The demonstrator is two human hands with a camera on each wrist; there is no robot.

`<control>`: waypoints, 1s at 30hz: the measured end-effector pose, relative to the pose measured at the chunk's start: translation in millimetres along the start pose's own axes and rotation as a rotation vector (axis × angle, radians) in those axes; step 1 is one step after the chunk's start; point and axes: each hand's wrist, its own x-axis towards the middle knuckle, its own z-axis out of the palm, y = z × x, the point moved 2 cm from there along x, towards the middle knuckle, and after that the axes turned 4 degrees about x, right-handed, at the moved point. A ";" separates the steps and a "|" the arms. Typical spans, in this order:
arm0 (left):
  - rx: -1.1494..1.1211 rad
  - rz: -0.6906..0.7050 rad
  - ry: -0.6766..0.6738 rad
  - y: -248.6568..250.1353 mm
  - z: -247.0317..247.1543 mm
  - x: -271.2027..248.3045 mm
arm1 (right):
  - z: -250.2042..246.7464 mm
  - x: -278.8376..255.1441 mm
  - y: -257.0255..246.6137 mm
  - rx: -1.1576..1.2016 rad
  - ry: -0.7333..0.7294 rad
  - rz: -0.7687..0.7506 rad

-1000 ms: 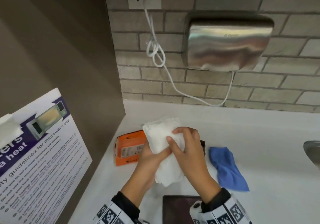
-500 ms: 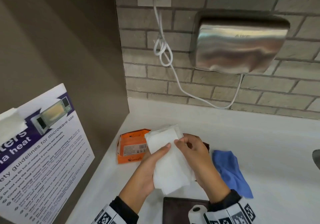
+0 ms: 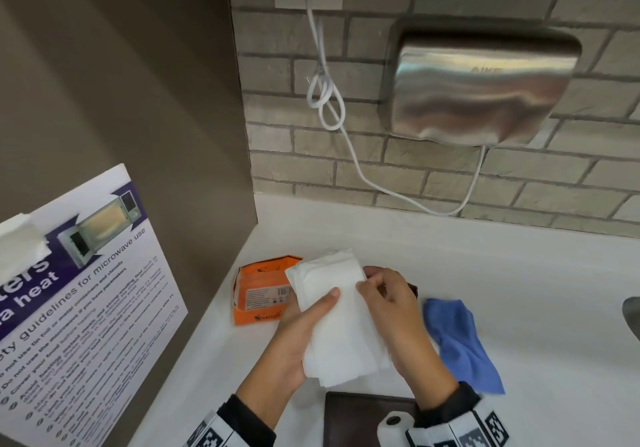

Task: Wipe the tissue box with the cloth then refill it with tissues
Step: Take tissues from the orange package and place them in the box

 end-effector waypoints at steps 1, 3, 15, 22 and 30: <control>-0.003 0.000 0.005 -0.3 0.4 -0.4 | 0.2 -0.4 0.4 0.007 -0.002 0.010; 0.004 0.010 0.008 -0.9 0.8 -0.9 | 0.4 -0.8 1.3 -0.065 -0.019 -0.002; 0.213 0.071 0.020 0.9 -10.4 -2.5 | -16.0 6.9 -13.9 -0.436 -0.152 -0.333; 0.044 -0.082 -0.038 -3.9 -16.3 -3.8 | -19.9 9.3 -10.4 -0.230 -0.214 -0.259; 0.128 -0.078 -0.106 -1.8 -19.2 -7.9 | -25.9 24.6 -15.5 -0.332 -0.406 -0.174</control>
